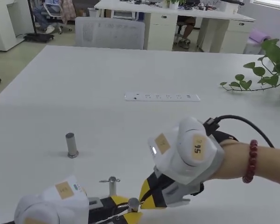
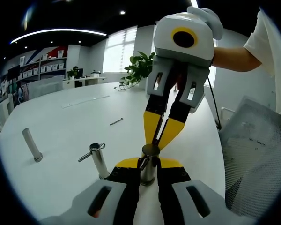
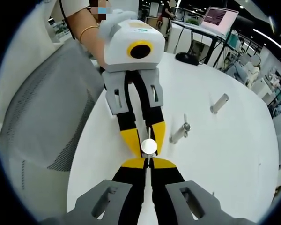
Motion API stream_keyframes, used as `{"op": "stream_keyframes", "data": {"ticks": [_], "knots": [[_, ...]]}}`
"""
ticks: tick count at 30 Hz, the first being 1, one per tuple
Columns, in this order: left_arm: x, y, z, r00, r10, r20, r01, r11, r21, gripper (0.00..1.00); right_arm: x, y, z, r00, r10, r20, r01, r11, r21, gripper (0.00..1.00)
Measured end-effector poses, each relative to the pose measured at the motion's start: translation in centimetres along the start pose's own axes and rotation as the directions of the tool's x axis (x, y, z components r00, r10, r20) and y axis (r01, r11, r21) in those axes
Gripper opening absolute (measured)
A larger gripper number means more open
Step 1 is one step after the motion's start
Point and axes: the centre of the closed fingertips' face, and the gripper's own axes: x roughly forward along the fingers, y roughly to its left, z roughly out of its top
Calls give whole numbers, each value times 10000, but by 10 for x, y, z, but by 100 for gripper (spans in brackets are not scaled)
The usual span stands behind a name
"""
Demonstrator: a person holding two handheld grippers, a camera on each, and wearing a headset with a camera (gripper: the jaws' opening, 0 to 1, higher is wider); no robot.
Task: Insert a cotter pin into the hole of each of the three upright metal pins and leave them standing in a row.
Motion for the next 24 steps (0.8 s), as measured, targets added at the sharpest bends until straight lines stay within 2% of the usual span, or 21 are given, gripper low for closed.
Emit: {"op": "stream_keyframes", "data": {"ticks": [4,12,24], "knots": [[0,0,0,10000,10,-5,-10,10000,33,12,-3,1,1,9998,54,196,-59,9996,276,7],[0,0,0,10000,30,49,-31,10000,58,12,-8,1,-3,9998,-34,196,23,9984,565,9],[0,0,1,9998,52,189,-51,10000,-27,12,-8,1,-6,9998,-124,130,119,9993,362,6]]}}
